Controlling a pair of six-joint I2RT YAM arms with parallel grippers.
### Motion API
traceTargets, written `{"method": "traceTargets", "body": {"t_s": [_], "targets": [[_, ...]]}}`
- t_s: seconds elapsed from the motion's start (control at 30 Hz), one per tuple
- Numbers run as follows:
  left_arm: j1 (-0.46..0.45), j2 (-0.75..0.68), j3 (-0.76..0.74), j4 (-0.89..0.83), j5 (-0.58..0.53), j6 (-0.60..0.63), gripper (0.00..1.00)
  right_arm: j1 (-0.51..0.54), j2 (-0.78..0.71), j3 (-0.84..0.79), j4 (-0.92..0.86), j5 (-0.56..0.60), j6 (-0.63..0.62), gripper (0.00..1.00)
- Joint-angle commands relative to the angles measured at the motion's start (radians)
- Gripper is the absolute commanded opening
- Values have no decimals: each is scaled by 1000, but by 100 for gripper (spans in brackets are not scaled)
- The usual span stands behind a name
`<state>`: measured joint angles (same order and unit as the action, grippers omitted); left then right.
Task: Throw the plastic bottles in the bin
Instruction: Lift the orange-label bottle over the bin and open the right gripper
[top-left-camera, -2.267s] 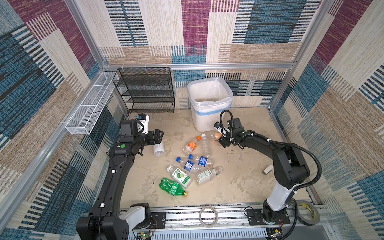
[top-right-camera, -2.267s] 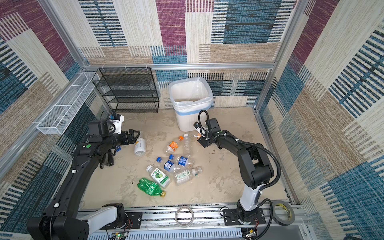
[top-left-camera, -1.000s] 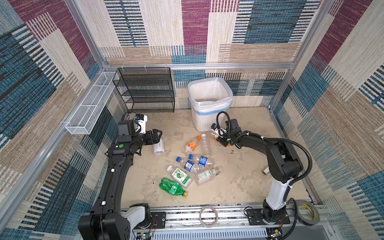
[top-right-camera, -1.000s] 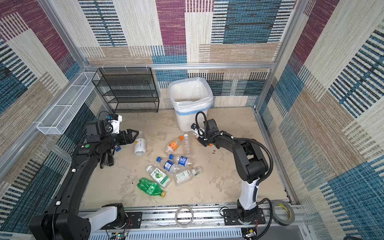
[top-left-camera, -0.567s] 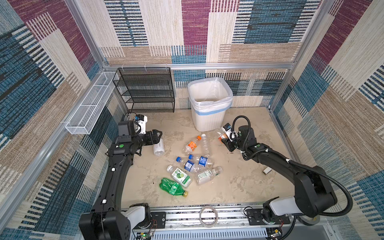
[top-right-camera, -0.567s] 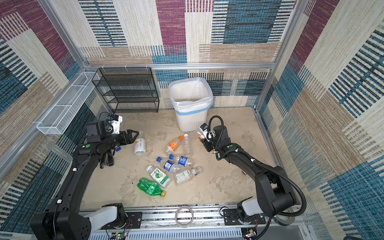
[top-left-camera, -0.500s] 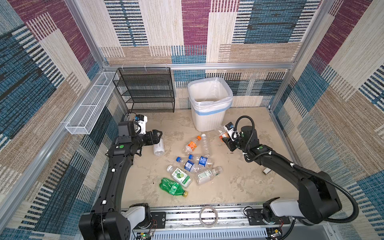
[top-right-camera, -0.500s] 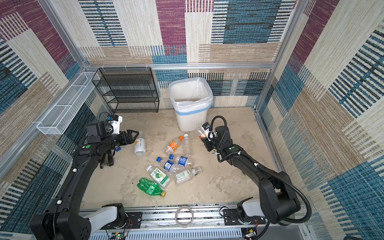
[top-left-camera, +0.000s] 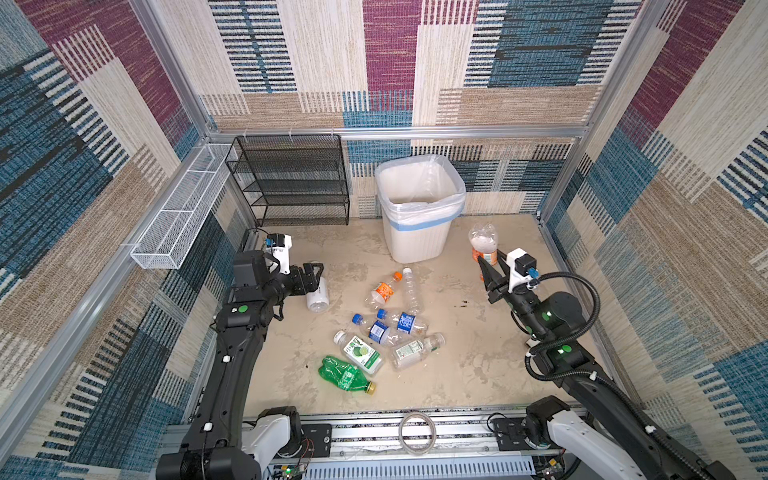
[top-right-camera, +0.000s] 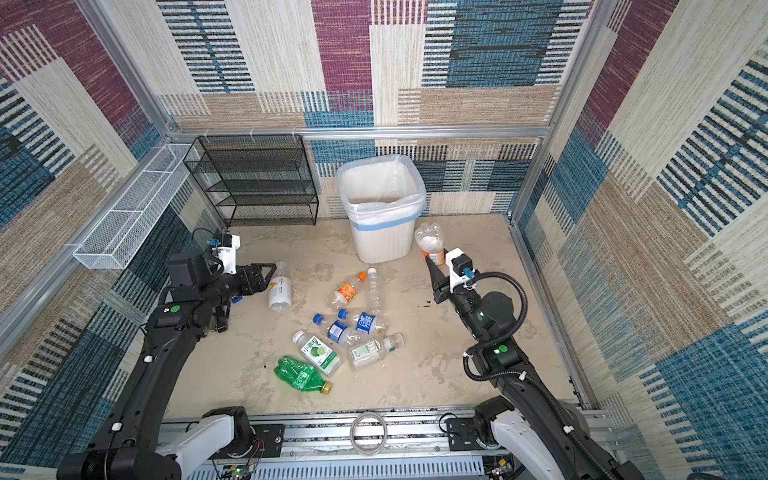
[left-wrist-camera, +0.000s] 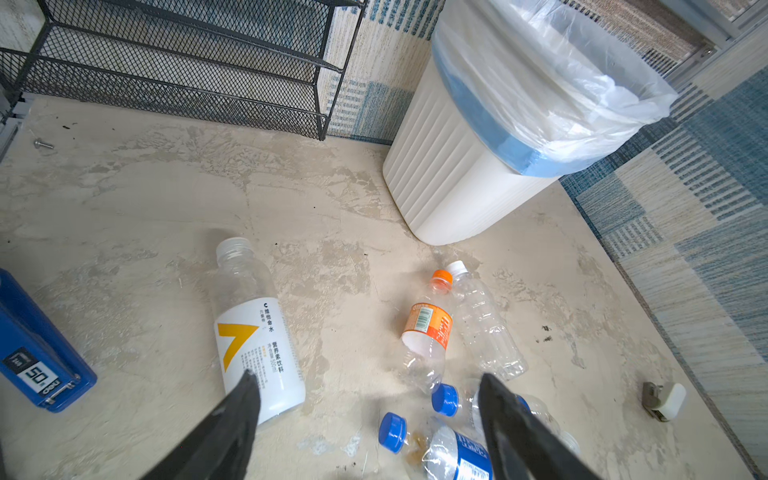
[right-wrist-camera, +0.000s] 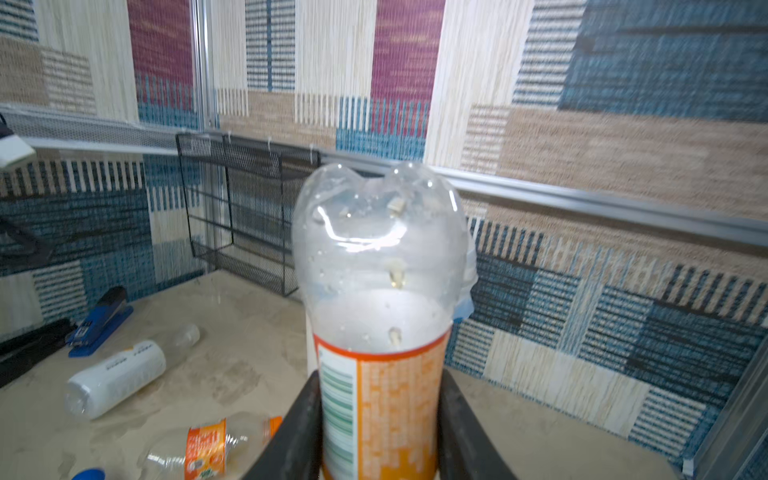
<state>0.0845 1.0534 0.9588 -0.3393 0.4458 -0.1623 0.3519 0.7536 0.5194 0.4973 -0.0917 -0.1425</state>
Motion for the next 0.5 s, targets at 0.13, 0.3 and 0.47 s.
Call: {"method": "traceTargets", "body": {"t_s": [0.13, 0.3, 0.47], "targets": [[-2, -20, -33, 88, -23, -27, 83, -2, -35, 6, 391, 104, 27, 37], [-6, -12, -45, 64, -58, -96, 83, -4, 192, 261, 313, 89, 49, 37], [-8, -14, -96, 51, -131, -165, 83, -12, 728, 972, -278, 17, 38, 39]]}}
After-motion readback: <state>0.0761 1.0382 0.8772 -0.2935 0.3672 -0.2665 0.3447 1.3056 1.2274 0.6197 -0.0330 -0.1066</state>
